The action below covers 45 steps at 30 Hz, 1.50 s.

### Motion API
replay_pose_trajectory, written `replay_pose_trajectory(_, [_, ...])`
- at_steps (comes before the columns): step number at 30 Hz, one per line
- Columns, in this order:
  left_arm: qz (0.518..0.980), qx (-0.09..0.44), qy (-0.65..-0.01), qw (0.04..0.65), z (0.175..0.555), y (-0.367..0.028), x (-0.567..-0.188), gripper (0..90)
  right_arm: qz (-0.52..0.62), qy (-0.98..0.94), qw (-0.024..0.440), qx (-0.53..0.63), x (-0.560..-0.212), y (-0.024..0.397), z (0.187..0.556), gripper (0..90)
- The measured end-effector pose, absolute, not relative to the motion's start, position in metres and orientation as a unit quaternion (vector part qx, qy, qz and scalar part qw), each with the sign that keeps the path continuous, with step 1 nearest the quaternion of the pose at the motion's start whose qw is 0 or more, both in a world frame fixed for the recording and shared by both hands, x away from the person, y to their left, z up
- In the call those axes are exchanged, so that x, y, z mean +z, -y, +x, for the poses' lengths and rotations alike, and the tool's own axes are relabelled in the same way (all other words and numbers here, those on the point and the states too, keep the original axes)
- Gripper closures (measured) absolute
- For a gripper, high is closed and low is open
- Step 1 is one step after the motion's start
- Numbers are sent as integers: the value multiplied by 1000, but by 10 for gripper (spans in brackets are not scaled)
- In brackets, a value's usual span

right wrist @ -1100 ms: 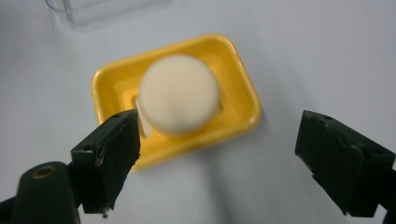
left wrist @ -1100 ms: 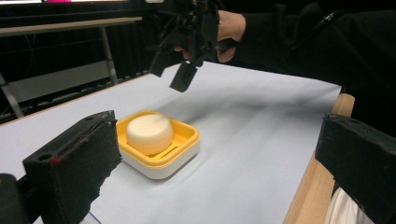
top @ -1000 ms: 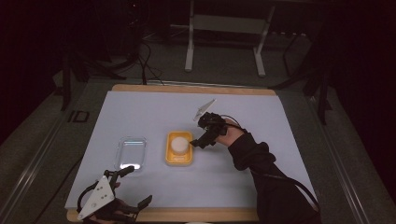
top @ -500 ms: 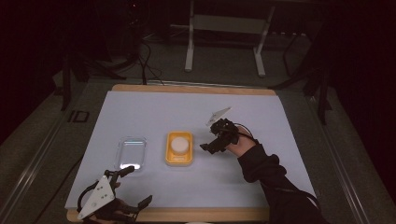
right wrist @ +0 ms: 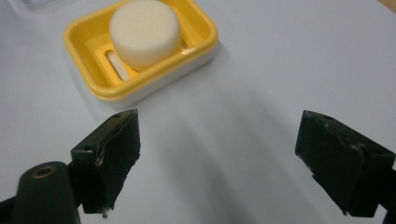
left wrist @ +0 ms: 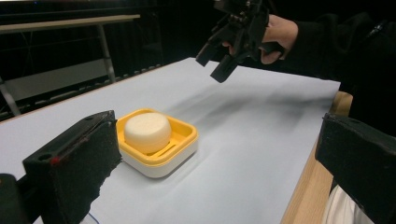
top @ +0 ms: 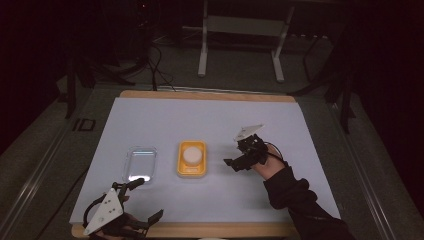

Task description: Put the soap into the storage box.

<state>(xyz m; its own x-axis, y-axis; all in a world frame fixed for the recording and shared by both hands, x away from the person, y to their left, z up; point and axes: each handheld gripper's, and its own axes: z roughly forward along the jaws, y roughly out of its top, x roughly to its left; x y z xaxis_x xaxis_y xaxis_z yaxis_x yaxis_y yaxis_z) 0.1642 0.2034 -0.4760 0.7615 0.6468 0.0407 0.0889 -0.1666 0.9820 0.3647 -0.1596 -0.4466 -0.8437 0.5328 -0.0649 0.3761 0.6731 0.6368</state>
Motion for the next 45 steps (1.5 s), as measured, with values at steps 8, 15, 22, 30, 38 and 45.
replay_pose_trajectory(8, [727, 235, -253, 593, 164, -203, -476, 1, 267, -894, 135, 334, -448, 178, 348, 135])
replay_pose_trajectory(15, [728, 236, -252, 592, 164, -203, -476, 1, 283, -880, 153, 348, -450, 199, 335, 134])
replay_pose_trajectory(22, [729, 236, -252, 591, 164, -203, -476, 1, 301, -870, 172, 352, -454, 212, 324, 133])
replay_pose_trajectory(30, [731, 235, -251, 590, 164, -202, -477, 1, 321, -858, 167, 366, -461, 224, 316, 133])
replay_pose_trajectory(38, [732, 235, -251, 588, 164, -202, -477, 1, 323, -855, 178, 364, -464, 227, 316, 133])
replay_pose_trajectory(45, [733, 232, -251, 588, 164, -201, -477, 1, 323, -854, 183, 365, -465, 229, 316, 133])
